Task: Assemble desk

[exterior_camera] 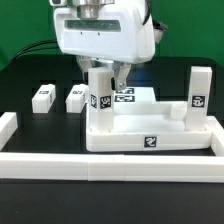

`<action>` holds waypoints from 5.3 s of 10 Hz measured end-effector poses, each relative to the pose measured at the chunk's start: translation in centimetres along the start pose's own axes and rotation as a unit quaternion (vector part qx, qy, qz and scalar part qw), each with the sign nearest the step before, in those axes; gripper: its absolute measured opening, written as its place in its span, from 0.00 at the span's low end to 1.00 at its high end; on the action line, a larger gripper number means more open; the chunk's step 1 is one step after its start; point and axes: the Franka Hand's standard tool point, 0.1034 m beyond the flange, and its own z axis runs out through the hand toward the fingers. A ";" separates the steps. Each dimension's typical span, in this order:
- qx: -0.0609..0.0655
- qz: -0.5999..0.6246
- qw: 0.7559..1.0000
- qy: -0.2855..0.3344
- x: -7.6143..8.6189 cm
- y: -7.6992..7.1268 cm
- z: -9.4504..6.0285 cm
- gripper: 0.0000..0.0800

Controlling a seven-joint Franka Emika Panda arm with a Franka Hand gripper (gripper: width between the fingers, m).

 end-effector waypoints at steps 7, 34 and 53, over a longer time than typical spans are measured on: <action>0.000 -0.368 0.930 -0.001 -0.2 -0.3 0.0 0.81; 0.011 0.004 1.000 0.006 -2.5 0.7 -3.3 0.81; 0.027 0.268 0.963 0.011 -5.9 0.5 0.2 0.81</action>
Offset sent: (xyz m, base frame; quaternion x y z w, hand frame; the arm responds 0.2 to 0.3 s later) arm -0.0046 0.0093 0.0021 0.0022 -0.0039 -0.2557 0.9668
